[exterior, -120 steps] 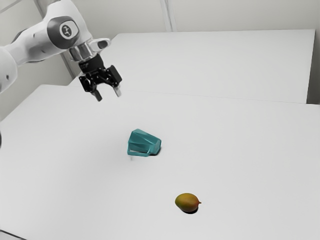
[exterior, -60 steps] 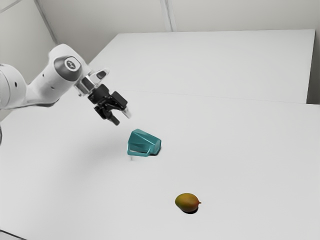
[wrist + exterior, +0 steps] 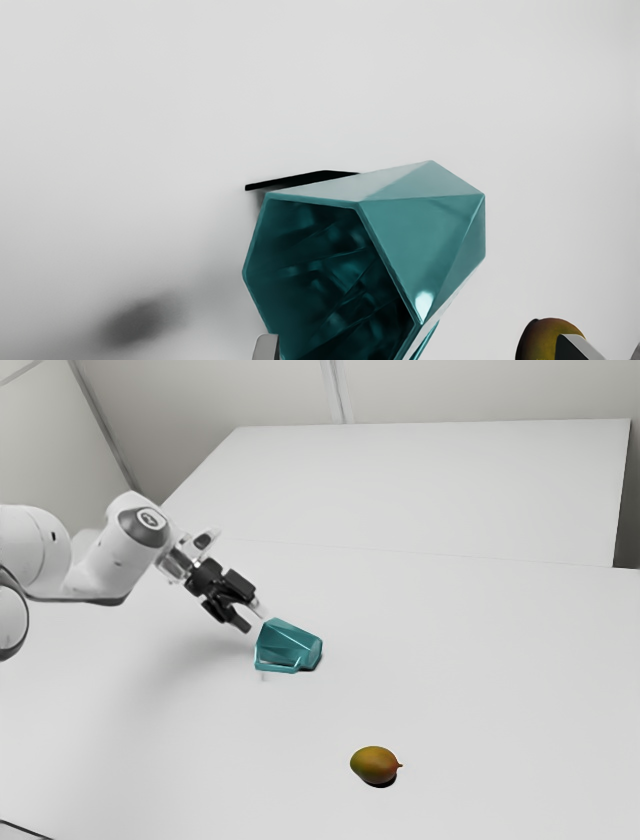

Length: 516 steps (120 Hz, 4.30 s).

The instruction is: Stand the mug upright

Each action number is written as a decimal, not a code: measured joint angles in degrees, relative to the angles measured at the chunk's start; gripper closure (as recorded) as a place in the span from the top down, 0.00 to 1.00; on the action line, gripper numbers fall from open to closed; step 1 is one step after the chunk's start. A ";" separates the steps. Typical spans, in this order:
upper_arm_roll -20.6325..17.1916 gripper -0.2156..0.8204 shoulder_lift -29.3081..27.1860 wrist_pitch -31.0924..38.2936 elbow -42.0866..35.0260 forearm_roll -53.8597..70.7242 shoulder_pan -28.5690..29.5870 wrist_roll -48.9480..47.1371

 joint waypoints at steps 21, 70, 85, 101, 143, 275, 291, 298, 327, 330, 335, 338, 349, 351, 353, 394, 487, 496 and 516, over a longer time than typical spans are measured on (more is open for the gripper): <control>-0.21 0.79 1.04 -1.07 0.06 -3.60 -0.14 3.13; -0.87 0.75 3.62 -6.35 -0.51 -8.56 0.93 7.73; -1.10 0.61 3.68 -7.59 -0.60 -9.13 1.09 8.63; -1.14 0.43 3.69 -8.42 -0.59 -9.37 1.18 9.40; -1.14 0.10 3.39 -8.97 -0.30 -9.42 1.19 11.09; -11.37 0.04 -11.90 2.62 -1.43 28.45 -3.96 -6.89; -14.29 0.04 -14.48 3.19 -3.62 36.01 -3.92 -13.75; -14.99 0.04 -15.59 3.96 -5.39 38.15 -3.91 -16.40; -16.45 0.04 -17.23 7.77 -10.24 42.65 -3.93 -25.12; -16.51 0.04 -17.23 8.13 -10.54 42.89 -3.92 -25.85; -16.58 0.04 -17.20 8.68 -10.96 43.20 -3.88 -26.99; -16.61 0.04 -17.18 9.01 -11.28 43.37 -3.87 -27.64; -16.72 0.04 -17.22 10.16 -12.39 44.07 -3.89 -29.87; -16.77 0.04 -17.23 10.34 -12.54 44.16 -3.88 -30.25; -16.81 0.04 -17.23 10.50 -12.67 44.24 -3.90 -30.62; -17.44 0.04 -16.47 13.42 -15.17 45.54 -3.94 -36.57; -18.12 0.66 -19.69 14.68 -14.89 45.90 -5.22 -41.45; -18.55 0.70 -21.66 13.73 -13.58 46.01 -5.24 -41.59; -18.71 0.75 -20.70 7.49 -0.50 45.51 -6.09 -41.88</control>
